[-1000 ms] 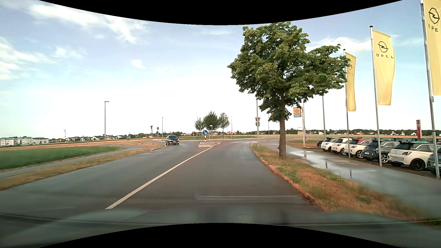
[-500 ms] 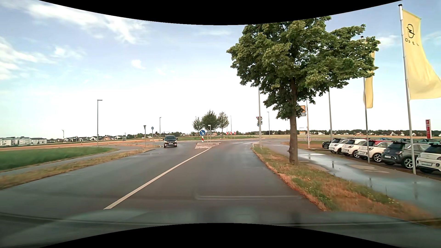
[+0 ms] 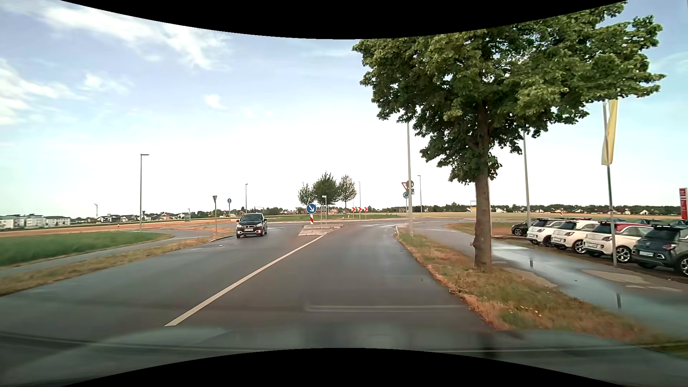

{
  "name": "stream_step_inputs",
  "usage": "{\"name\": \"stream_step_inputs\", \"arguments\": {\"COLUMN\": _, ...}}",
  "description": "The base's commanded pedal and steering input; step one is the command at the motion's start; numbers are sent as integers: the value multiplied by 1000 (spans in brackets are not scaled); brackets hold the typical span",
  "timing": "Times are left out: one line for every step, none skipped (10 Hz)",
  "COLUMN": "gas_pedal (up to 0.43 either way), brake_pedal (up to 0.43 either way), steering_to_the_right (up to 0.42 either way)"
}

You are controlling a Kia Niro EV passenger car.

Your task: Follow the waypoints while adhering to traffic rules and regulations

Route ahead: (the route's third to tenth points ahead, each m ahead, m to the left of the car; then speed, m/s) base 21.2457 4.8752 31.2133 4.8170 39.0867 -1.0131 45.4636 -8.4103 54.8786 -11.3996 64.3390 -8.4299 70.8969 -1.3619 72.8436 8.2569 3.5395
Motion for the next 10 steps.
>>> {"name": "stream_step_inputs", "arguments": {"gas_pedal": 150, "brake_pedal": 0, "steering_to_the_right": -4}}
{"name": "stream_step_inputs", "arguments": {"gas_pedal": 197, "brake_pedal": 0, "steering_to_the_right": -3}}
{"name": "stream_step_inputs", "arguments": {"gas_pedal": 220, "brake_pedal": 0, "steering_to_the_right": -2}}
{"name": "stream_step_inputs", "arguments": {"gas_pedal": 220, "brake_pedal": 0, "steering_to_the_right": -2}}
{"name": "stream_step_inputs", "arguments": {"gas_pedal": 220, "brake_pedal": 0, "steering_to_the_right": -2}}
{"name": "stream_step_inputs", "arguments": {"gas_pedal": 220, "brake_pedal": 0, "steering_to_the_right": -2}}
{"name": "stream_step_inputs", "arguments": {"gas_pedal": 220, "brake_pedal": 0, "steering_to_the_right": -2}}
{"name": "stream_step_inputs", "arguments": {"gas_pedal": 220, "brake_pedal": 0, "steering_to_the_right": -2}}
{"name": "stream_step_inputs", "arguments": {"gas_pedal": 220, "brake_pedal": 0, "steering_to_the_right": -2}}
{"name": "stream_step_inputs", "arguments": {"gas_pedal": 220, "brake_pedal": 0, "steering_to_the_right": 0}}
